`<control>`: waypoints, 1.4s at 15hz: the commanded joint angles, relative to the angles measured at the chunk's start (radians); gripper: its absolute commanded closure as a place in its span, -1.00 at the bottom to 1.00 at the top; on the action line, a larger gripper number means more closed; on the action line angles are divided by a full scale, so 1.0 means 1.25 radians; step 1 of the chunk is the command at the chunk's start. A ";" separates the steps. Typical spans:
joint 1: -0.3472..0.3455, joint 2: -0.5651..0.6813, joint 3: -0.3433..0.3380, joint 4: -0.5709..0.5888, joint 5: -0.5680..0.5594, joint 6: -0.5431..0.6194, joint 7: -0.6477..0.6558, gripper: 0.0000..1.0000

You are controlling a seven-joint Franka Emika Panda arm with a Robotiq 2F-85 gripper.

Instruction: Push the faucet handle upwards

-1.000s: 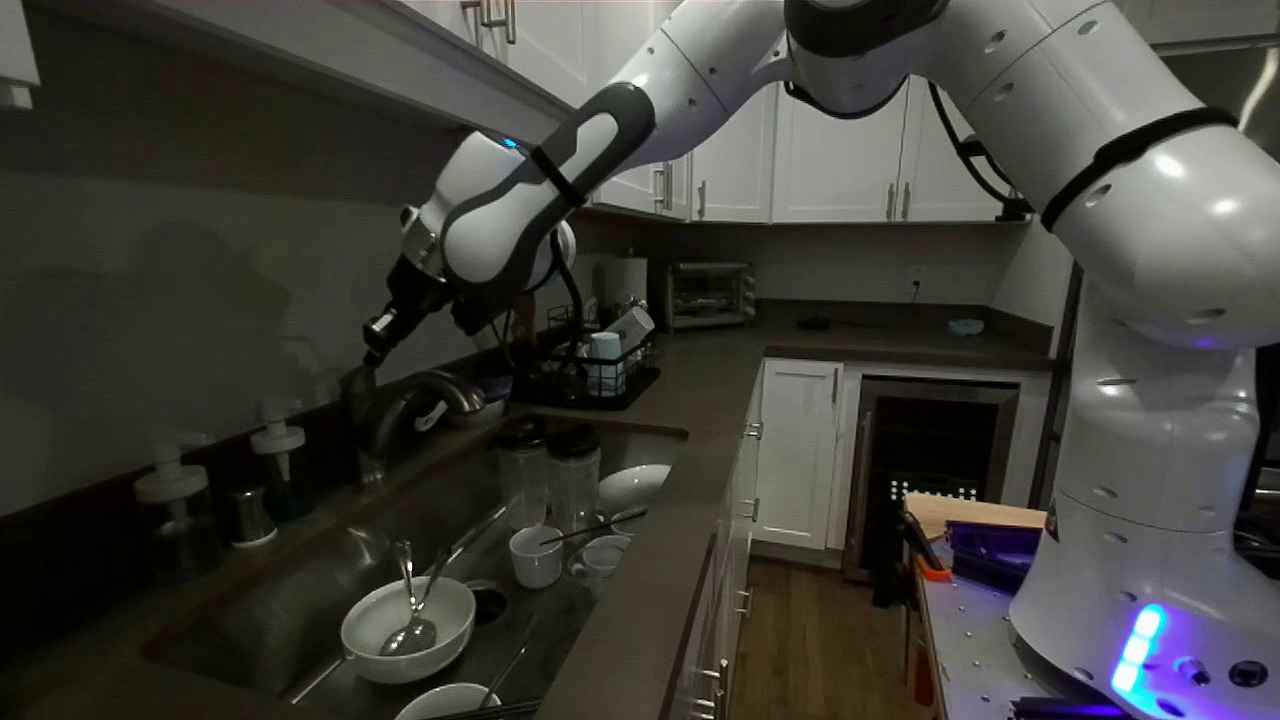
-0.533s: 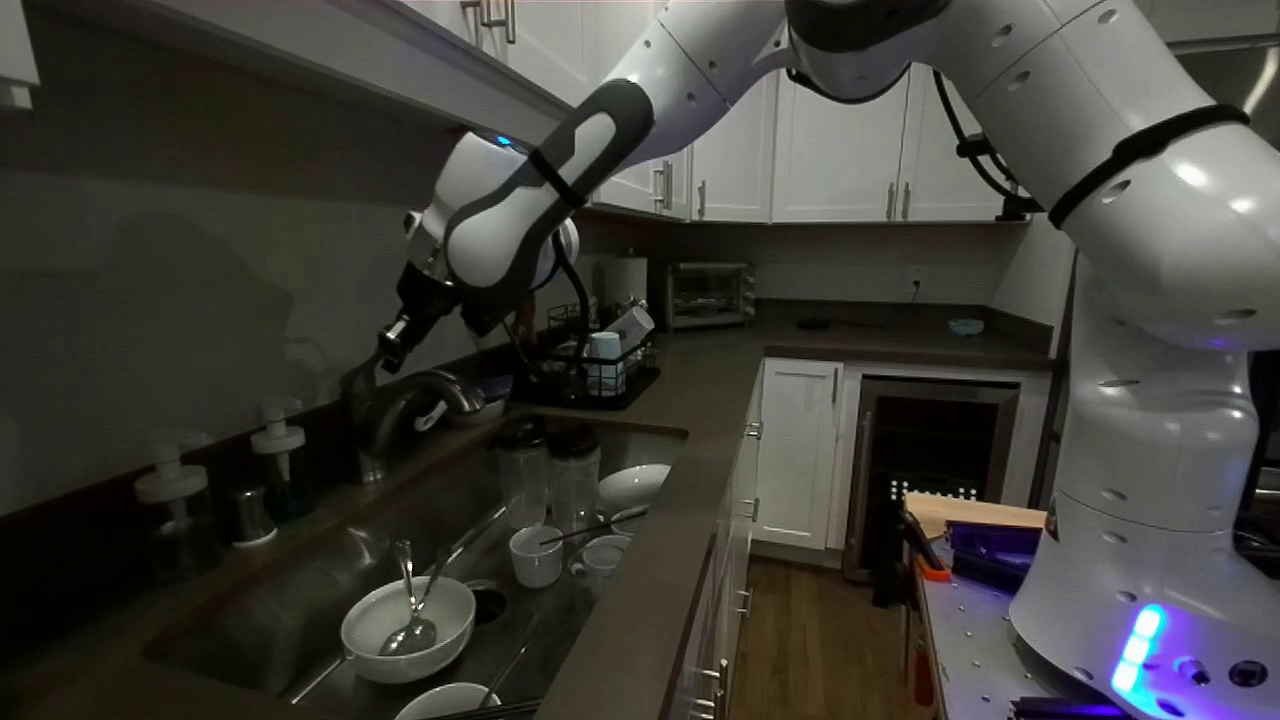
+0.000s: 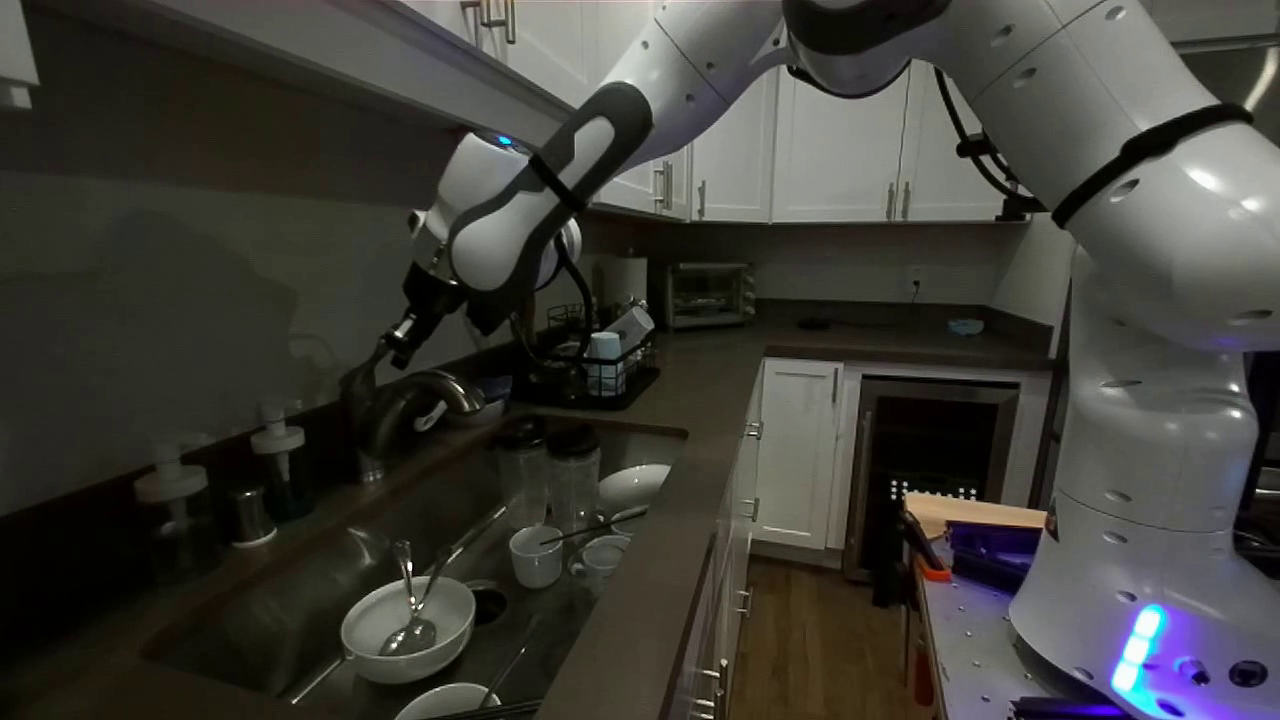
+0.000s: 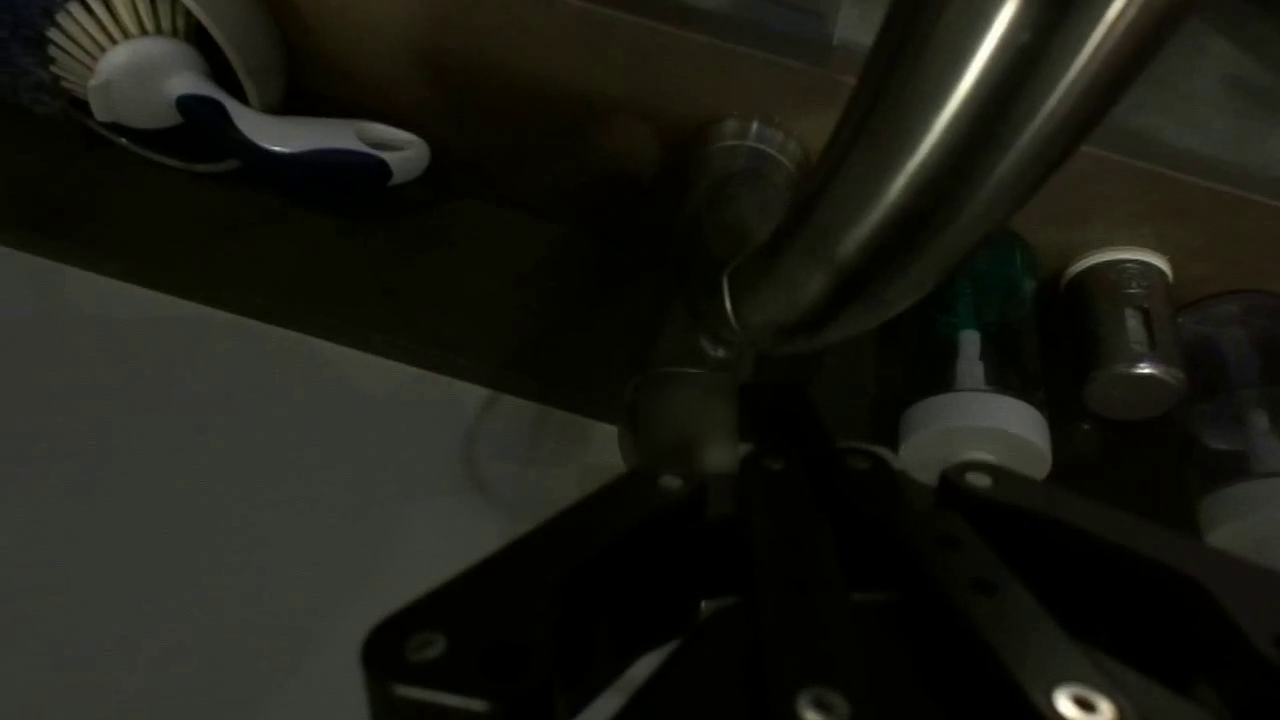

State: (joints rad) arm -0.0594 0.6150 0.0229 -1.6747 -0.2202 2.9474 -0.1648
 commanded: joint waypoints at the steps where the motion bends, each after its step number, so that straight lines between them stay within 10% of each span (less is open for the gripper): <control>1: 0.014 -0.009 -0.013 0.000 0.017 0.016 0.005 1.00; 21: 0.086 0.054 -0.113 0.096 0.005 0.048 0.064 1.00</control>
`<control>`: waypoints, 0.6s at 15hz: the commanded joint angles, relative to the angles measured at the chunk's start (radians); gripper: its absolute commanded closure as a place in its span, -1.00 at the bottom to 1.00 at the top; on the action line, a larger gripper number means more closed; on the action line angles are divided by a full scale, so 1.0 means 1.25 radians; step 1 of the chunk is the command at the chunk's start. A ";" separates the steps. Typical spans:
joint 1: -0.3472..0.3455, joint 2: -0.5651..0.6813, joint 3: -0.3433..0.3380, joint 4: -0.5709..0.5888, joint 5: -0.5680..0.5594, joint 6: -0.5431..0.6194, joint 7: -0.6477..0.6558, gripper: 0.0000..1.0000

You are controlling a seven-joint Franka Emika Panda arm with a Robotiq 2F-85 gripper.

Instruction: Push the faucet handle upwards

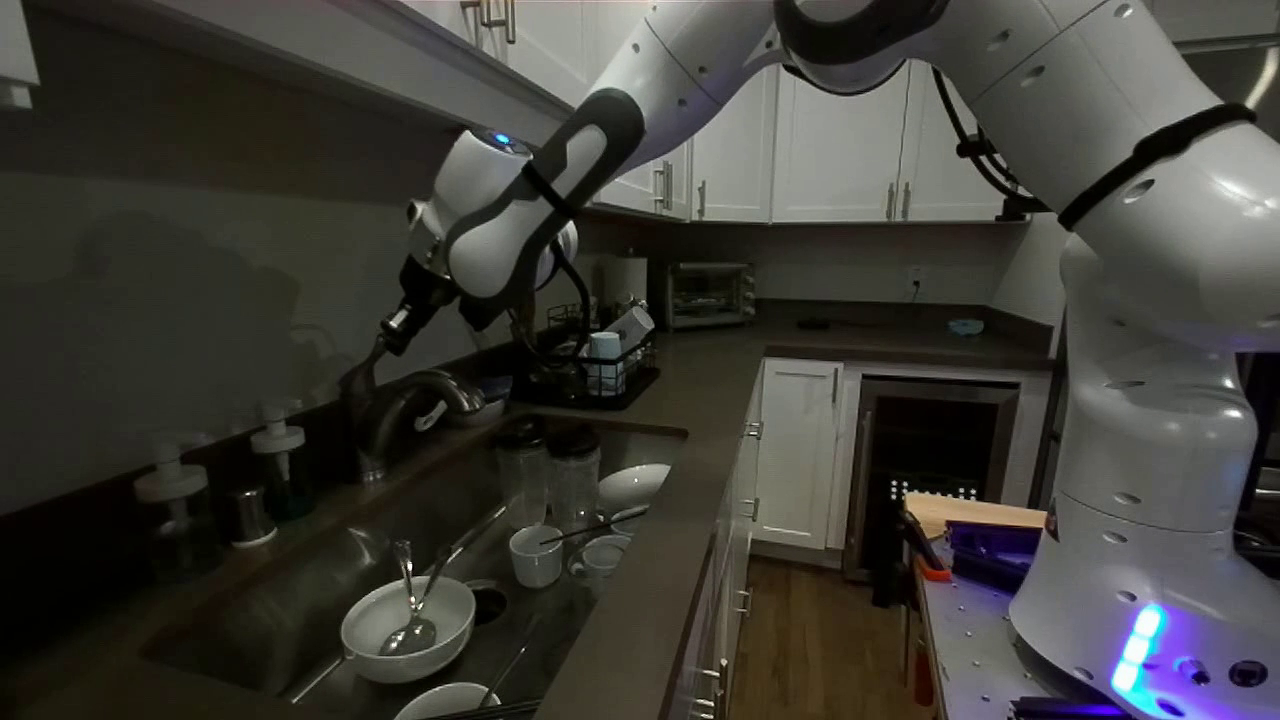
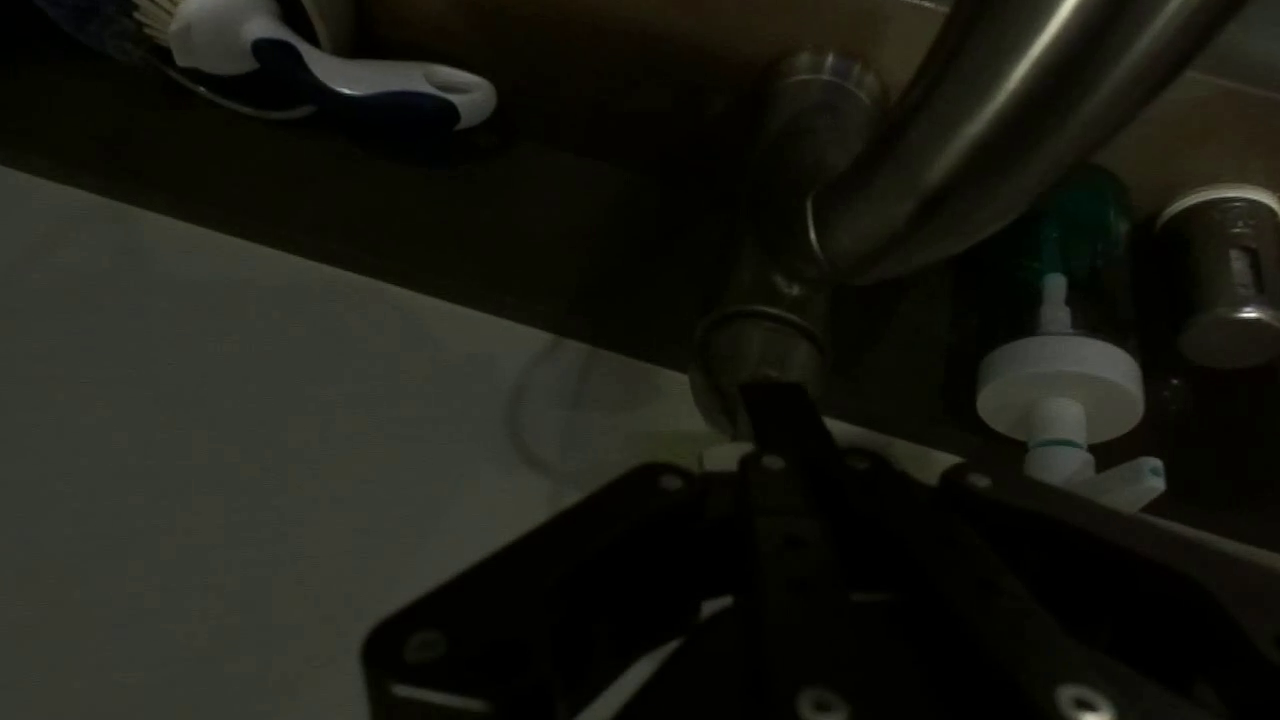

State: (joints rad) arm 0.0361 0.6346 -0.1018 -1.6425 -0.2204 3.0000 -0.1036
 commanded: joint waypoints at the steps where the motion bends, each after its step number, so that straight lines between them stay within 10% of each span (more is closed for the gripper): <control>1: 0.009 0.046 -0.016 0.085 0.005 0.003 0.016 1.00; 9: -0.006 0.094 0.003 0.208 0.010 -0.043 -0.004 1.00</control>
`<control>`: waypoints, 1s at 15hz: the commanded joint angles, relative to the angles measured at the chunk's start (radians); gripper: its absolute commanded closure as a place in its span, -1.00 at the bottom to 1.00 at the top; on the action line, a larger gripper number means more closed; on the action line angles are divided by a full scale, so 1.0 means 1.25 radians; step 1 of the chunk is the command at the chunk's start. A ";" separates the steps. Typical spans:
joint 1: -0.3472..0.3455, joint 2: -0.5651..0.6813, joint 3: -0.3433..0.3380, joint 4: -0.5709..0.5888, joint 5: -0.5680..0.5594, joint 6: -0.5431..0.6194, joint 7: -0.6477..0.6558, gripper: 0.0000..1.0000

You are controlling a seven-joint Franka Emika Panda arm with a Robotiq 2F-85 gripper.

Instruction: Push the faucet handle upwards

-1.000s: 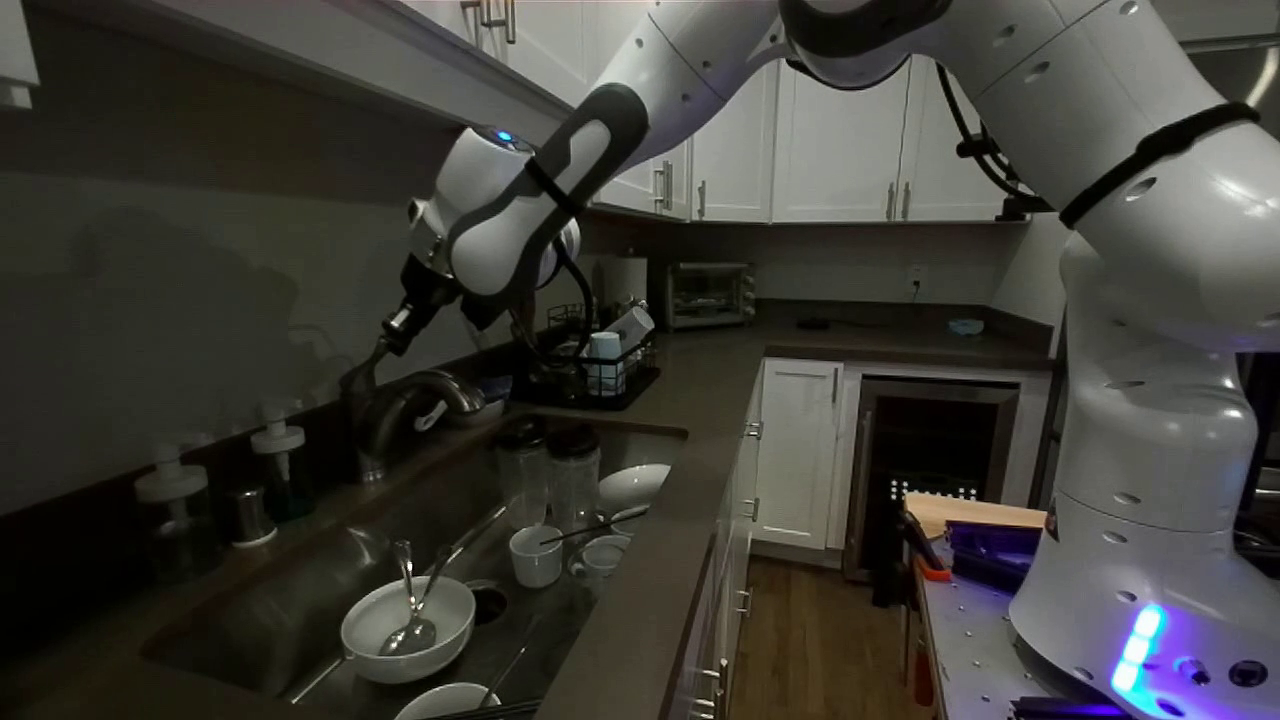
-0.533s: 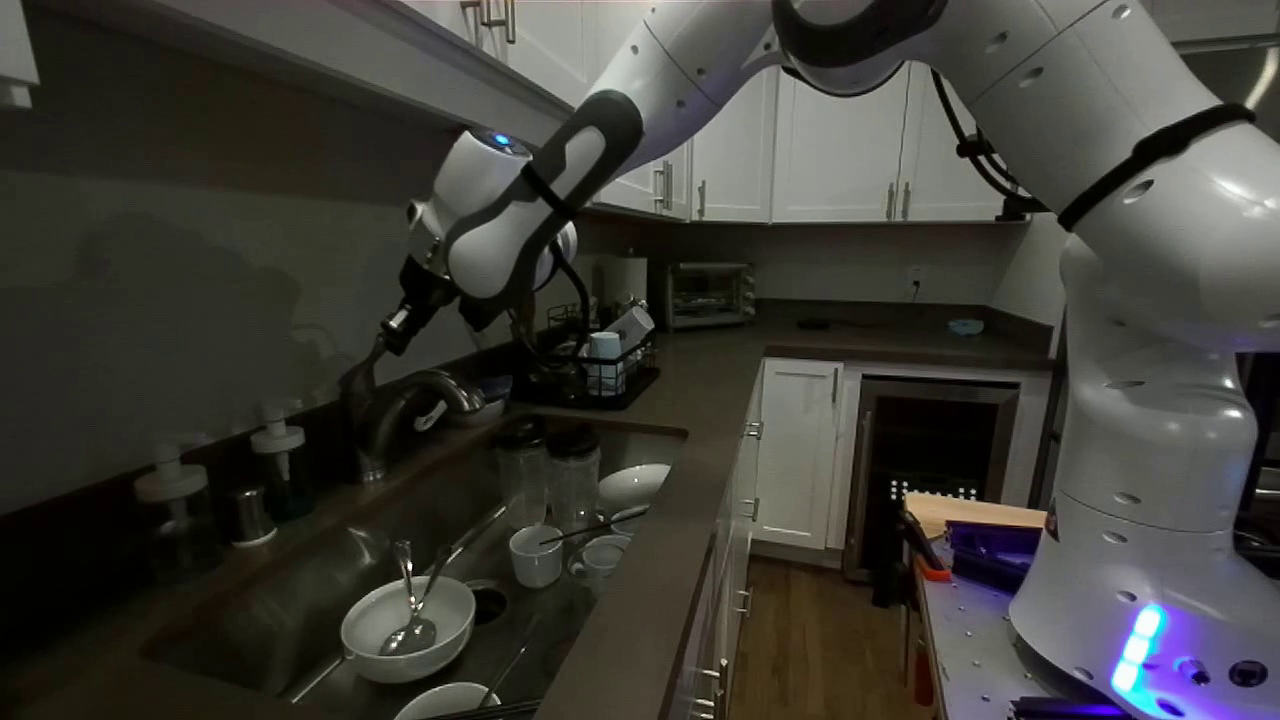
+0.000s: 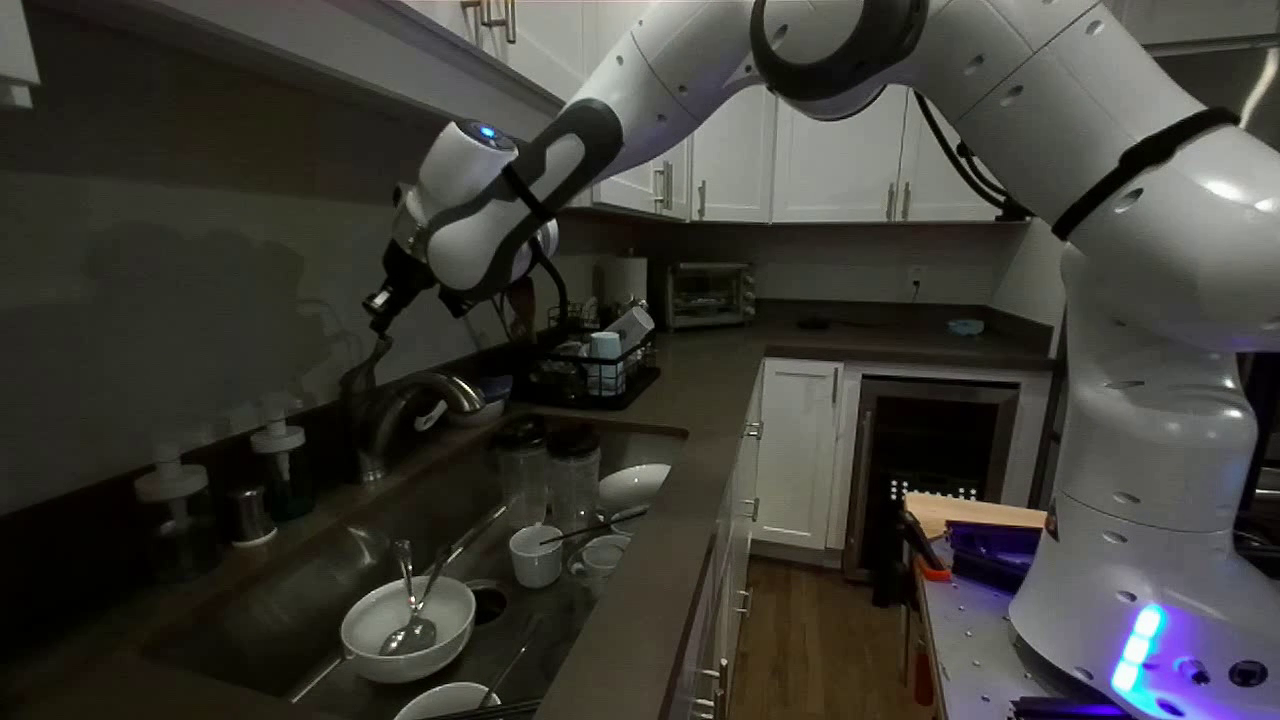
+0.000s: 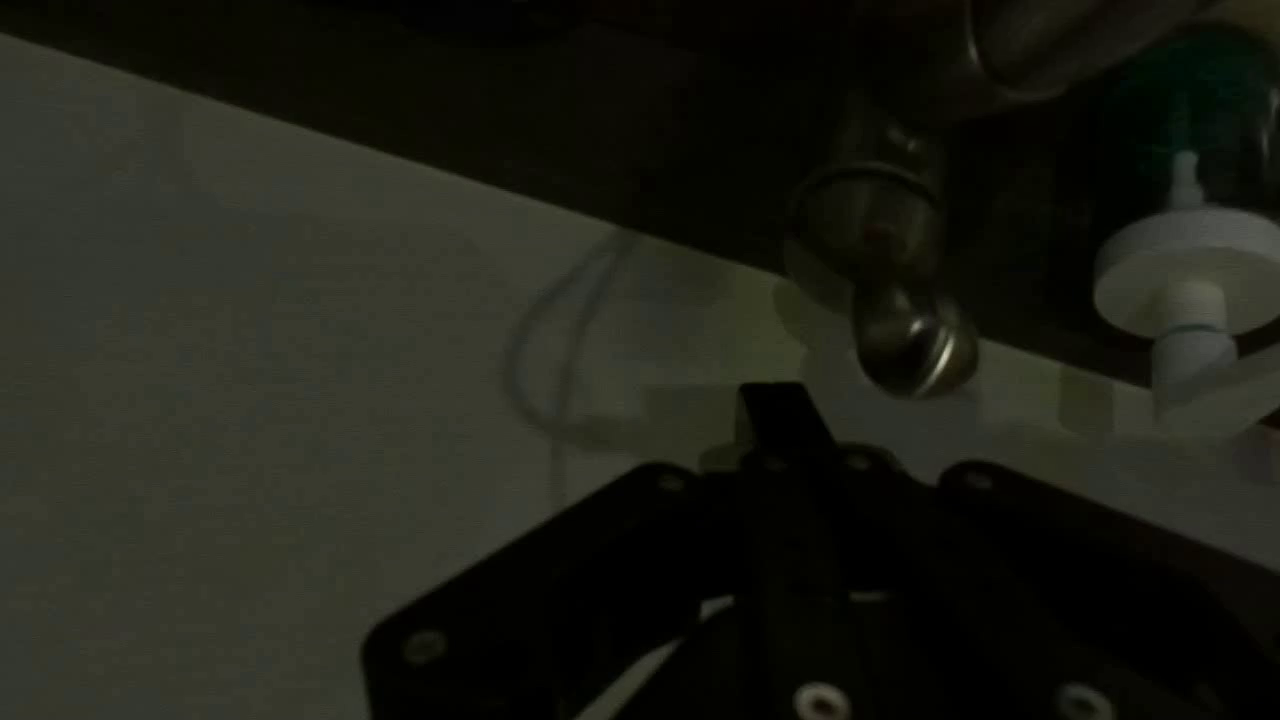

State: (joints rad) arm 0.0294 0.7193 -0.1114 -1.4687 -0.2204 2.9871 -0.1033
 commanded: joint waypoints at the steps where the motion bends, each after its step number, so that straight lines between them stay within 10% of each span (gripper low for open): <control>1: 0.008 0.029 -0.001 0.079 0.006 -0.043 0.004 1.00; 7: 0.054 0.024 -0.071 0.084 -0.021 -0.123 0.056 1.00; 15: 0.038 0.011 -0.037 0.053 -0.009 -0.137 0.045 1.00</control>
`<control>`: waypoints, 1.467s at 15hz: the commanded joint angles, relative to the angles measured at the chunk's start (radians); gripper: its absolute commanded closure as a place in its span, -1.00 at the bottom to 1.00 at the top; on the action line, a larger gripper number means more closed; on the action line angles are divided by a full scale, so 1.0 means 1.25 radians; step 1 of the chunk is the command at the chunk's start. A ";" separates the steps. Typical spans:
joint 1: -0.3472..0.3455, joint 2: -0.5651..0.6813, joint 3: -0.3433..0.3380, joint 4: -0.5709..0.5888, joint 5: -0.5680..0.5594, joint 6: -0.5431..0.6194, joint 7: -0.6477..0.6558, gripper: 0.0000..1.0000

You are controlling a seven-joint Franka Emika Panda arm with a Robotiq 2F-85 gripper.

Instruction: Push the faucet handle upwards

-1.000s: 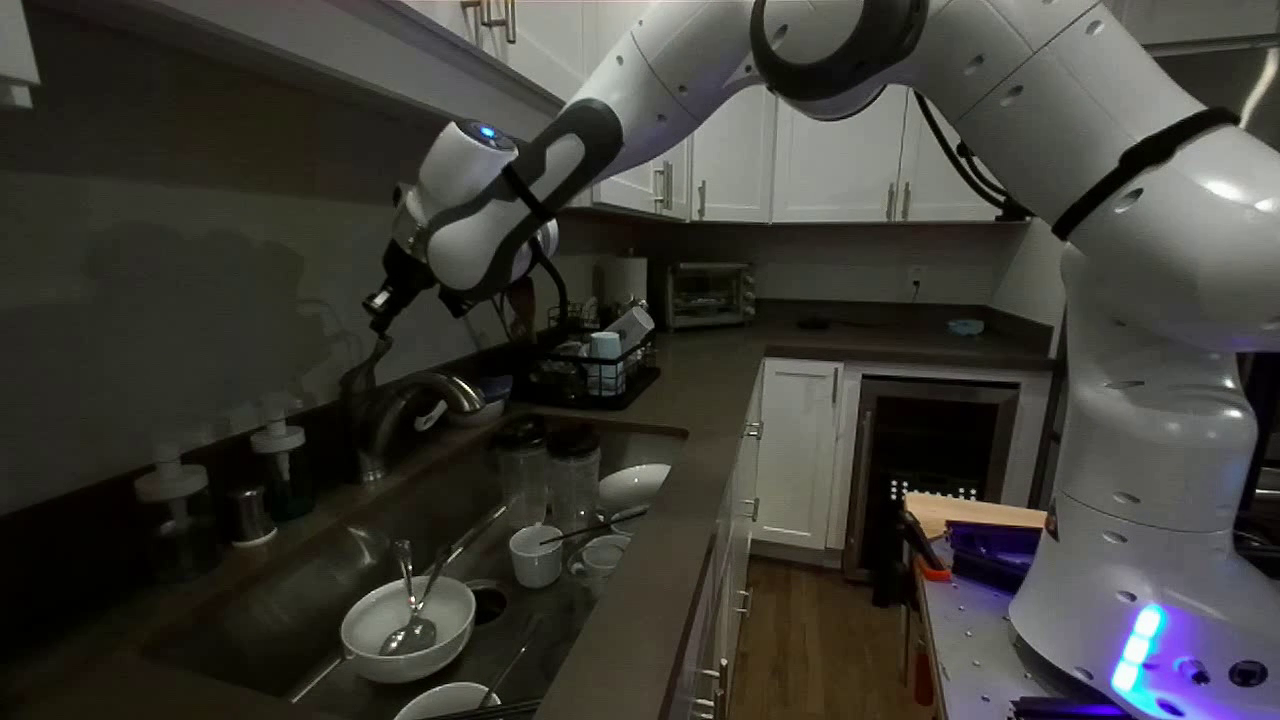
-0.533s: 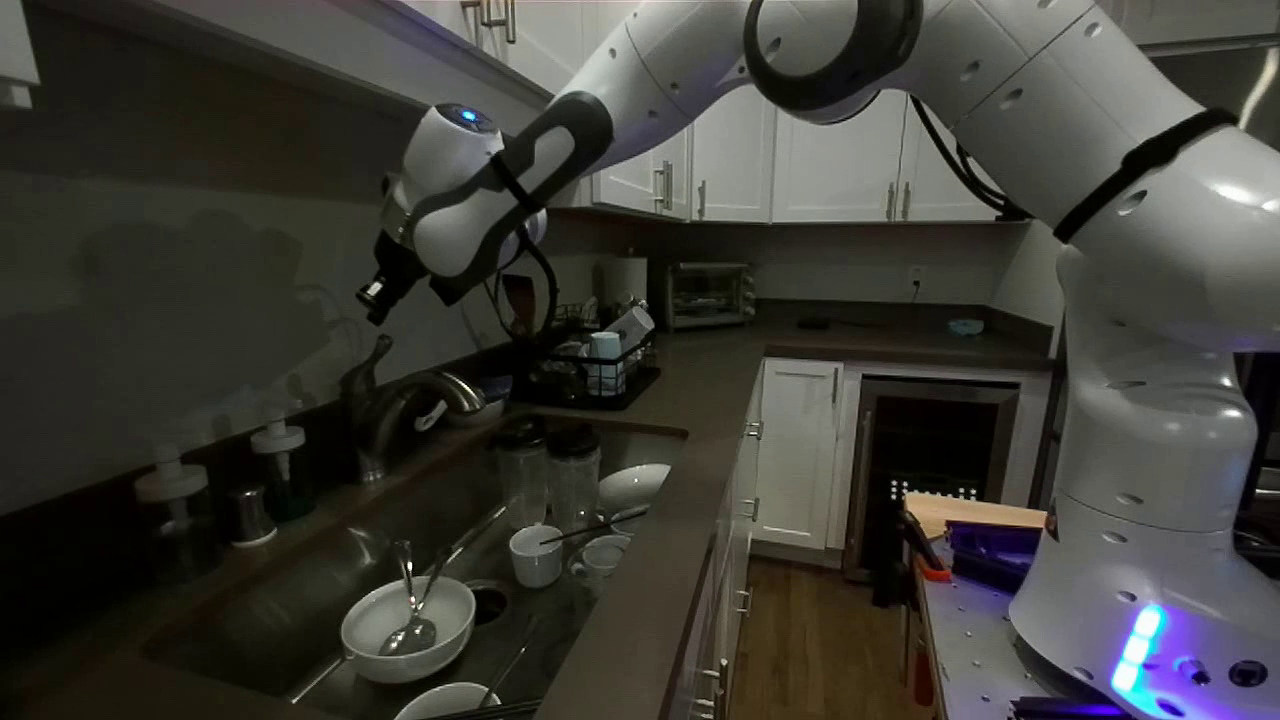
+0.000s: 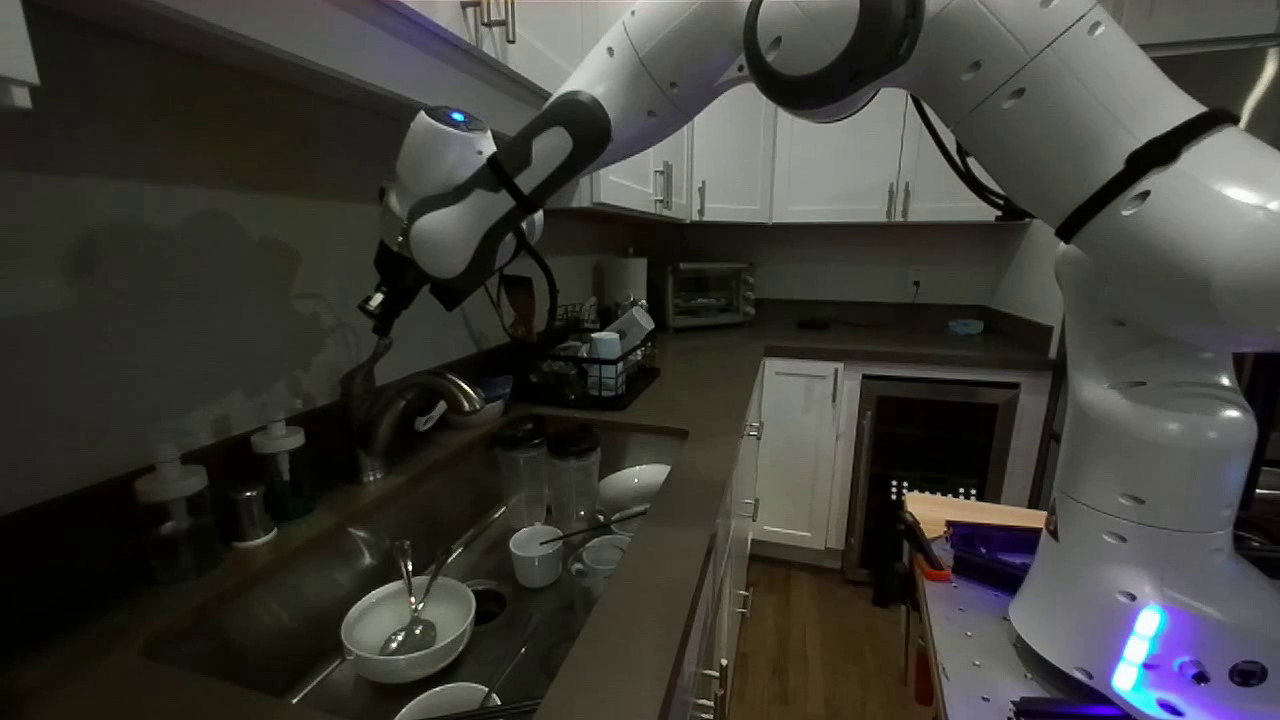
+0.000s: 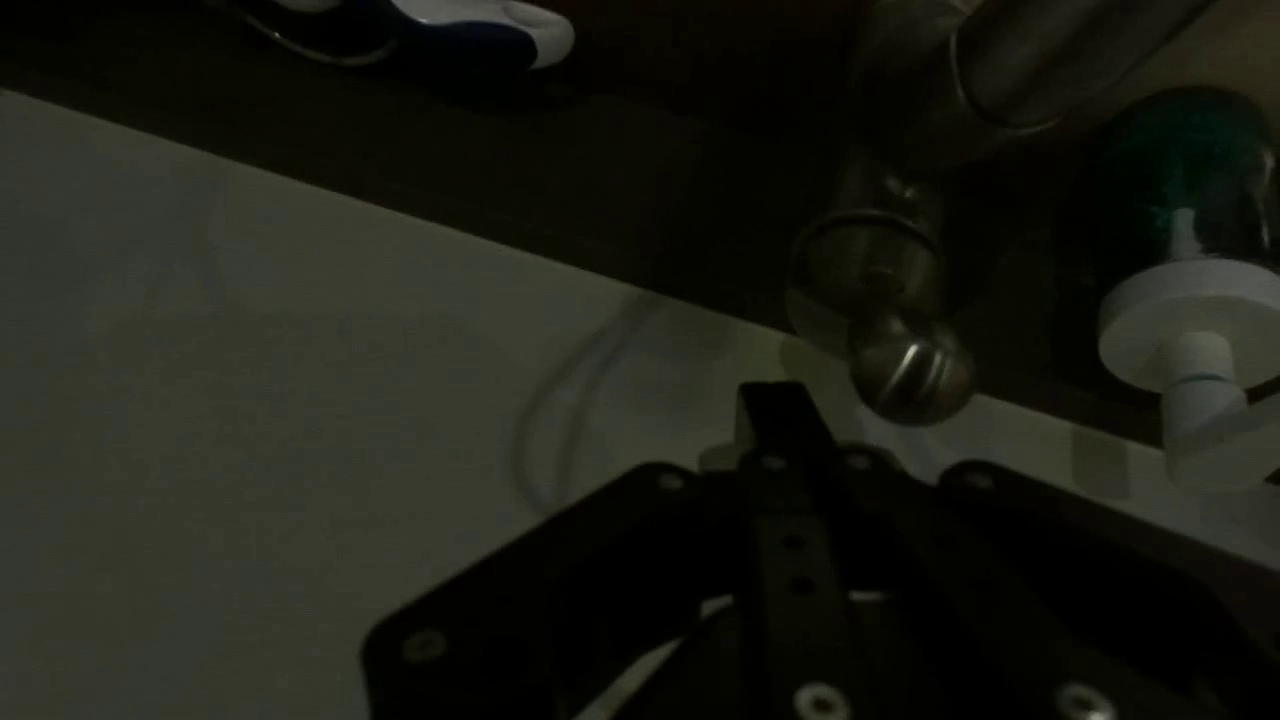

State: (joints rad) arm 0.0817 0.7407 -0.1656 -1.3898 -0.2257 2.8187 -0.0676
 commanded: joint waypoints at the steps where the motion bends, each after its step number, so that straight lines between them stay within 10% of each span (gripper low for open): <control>1: -0.005 -0.007 0.005 -0.016 -0.005 0.005 0.018 1.00; 22: -0.002 -0.068 0.000 -0.199 0.007 0.175 0.050 1.00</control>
State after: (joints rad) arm 0.0708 0.7009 -0.1577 -1.5781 -0.2241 3.0011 -0.0133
